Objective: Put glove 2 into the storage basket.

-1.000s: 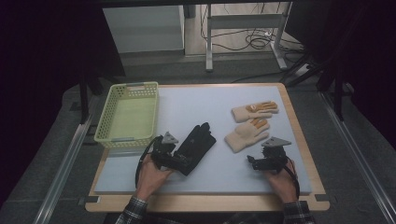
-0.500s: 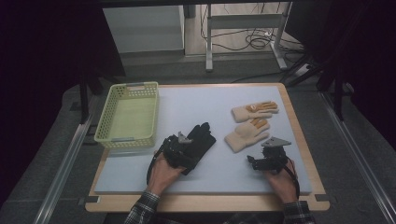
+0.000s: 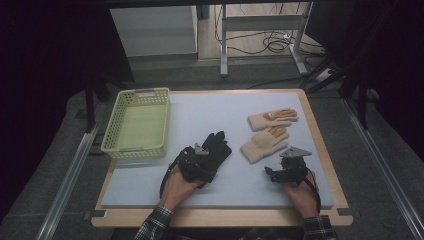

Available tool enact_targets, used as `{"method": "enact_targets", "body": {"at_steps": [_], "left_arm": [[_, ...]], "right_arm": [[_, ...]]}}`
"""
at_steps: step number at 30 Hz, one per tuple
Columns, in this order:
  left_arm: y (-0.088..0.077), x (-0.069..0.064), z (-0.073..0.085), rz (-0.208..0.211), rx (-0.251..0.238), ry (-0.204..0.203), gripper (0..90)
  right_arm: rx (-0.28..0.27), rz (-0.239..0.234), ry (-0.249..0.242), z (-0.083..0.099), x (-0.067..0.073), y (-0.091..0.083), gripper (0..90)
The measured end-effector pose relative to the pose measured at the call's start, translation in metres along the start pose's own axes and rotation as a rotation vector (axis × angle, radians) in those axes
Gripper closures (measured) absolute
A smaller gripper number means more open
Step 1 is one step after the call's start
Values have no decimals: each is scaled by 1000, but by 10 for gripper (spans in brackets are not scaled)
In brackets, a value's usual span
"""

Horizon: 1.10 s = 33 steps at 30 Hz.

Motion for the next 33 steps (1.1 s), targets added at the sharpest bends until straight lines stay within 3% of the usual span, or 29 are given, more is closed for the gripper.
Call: {"method": "enact_targets", "body": {"at_steps": [2, 3, 7, 9, 15, 19, 27, 33], "left_arm": [[-3, 1, 0, 3, 1, 9, 158], [-5, 0, -1, 2, -1, 19, 256], [-7, -7, -2, -2, 10, 46, 420], [-7, -8, -2, -6, 11, 51, 452], [-11, -10, -4, -21, 2, 85, 657], [-20, -11, -9, -3, -36, 84, 698], [-30, -4, -17, 4, -42, 62, 706], [-48, 6, -35, -39, -63, 49, 699]], "right_arm": [[0, 1, -1, 0, 0, 0, 127], [-1, 2, -2, 0, 0, 0, 127], [-1, 2, -2, 0, 0, 0, 127], [-1, 2, -2, 0, 0, 0, 127], [-2, 4, -3, 0, 0, 0, 127], [-1, 2, -2, 0, 0, 0, 127], [-2, 2, -3, 0, 0, 0, 127], [-2, 2, -2, 0, 0, 0, 127]]}}
Point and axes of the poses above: each handheld gripper's, and its own axes: y roughly forward along the jaws, z roughly out of its underside, x roughly to its left, the point moved 6 cm from there along y, roughly forward along the jaws, and after that the axes turned 12 degrees about z, right-handed, at the moved point
